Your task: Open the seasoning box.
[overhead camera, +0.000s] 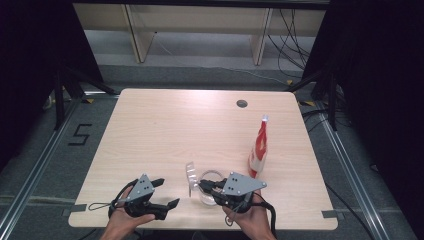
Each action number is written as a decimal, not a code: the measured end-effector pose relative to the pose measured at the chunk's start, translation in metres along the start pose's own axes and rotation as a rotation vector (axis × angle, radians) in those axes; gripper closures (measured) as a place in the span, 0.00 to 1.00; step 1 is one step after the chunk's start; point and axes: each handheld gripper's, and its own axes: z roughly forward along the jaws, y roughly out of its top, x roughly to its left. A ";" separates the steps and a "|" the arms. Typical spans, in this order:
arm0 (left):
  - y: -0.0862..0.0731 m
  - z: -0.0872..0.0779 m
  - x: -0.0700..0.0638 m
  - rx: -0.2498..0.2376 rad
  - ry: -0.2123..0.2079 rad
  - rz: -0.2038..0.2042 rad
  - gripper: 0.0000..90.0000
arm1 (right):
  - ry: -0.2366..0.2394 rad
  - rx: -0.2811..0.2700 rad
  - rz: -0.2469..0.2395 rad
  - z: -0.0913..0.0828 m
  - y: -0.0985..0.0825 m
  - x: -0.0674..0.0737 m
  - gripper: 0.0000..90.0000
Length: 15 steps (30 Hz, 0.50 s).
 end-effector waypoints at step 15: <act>-0.001 0.000 0.002 -0.011 0.005 -0.006 0.17 | -0.054 0.005 0.021 -0.013 -0.009 -0.014 0.87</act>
